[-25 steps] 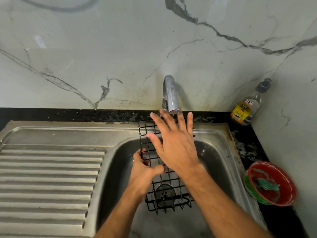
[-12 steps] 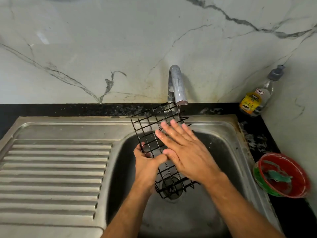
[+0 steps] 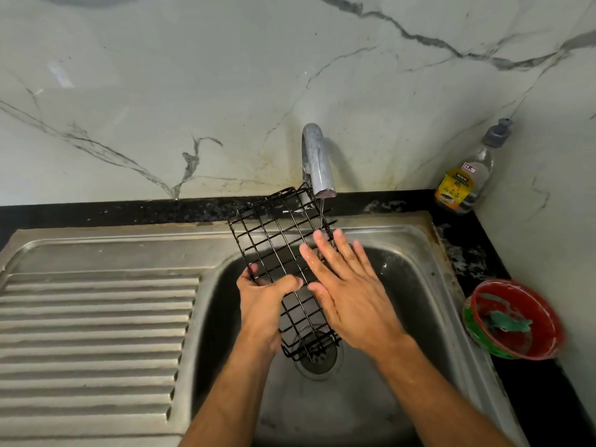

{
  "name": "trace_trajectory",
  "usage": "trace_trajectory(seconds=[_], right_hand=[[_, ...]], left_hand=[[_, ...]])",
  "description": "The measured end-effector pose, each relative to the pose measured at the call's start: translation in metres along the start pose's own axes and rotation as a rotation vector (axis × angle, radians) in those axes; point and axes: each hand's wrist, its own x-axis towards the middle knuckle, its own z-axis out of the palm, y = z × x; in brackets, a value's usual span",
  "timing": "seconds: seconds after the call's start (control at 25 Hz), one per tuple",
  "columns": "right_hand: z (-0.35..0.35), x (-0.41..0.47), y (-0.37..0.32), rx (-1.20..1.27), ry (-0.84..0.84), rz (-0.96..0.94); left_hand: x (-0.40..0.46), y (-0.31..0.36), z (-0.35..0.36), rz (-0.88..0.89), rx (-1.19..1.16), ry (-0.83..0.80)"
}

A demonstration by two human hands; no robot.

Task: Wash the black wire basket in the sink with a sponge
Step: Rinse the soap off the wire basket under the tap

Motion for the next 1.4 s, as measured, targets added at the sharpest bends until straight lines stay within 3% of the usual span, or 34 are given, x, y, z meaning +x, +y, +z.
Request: trace_trajectory(seconds=[0.16, 0.36, 0.48, 0.52, 0.64, 0.72, 0.92, 1.0, 1.12, 1.2, 1.32, 1.4], right_hand=[[0.004, -0.015, -0.007, 0.130, 0.009, -0.196], [0.007, -0.028, -0.031, 0.031, 0.062, 0.005], [0.009, -0.041, -0.029, 0.115, 0.060, -0.232], [0.008, -0.042, -0.020, 0.147, 0.088, -0.218], [-0.005, -0.027, -0.008, 0.188, 0.099, 0.166], [-0.013, -0.007, -0.022, 0.073, 0.025, 0.280], [-0.015, 0.016, -0.049, 0.063, 0.012, -0.132], [-0.014, 0.010, -0.029, 0.081, 0.061, -0.172], [-0.012, -0.012, -0.009, 0.029, 0.037, -0.082], [-0.008, -0.018, -0.017, -0.001, -0.031, 0.098], [-0.012, -0.001, -0.034, 0.168, -0.016, 0.410], [-0.019, 0.009, -0.034, 0.297, 0.024, 0.477]], left_hand=[[-0.006, 0.005, 0.000, -0.027, -0.111, 0.005], [-0.005, 0.011, 0.004, 0.010, -0.144, 0.025], [-0.014, 0.024, 0.002, -0.030, -0.228, 0.026], [-0.018, 0.025, 0.003, -0.041, -0.258, 0.021], [-0.034, 0.020, 0.014, -0.091, -0.264, 0.018], [-0.039, 0.013, 0.023, -0.108, -0.239, -0.001], [-0.048, 0.011, 0.036, -0.102, -0.303, -0.073], [-0.045, 0.012, 0.036, -0.128, -0.293, -0.024], [-0.039, 0.013, 0.032, -0.142, -0.209, 0.086], [-0.042, 0.013, 0.034, -0.119, -0.176, 0.130], [-0.043, 0.012, 0.045, -0.098, -0.203, 0.181], [-0.040, 0.019, 0.048, -0.085, -0.223, 0.172]])
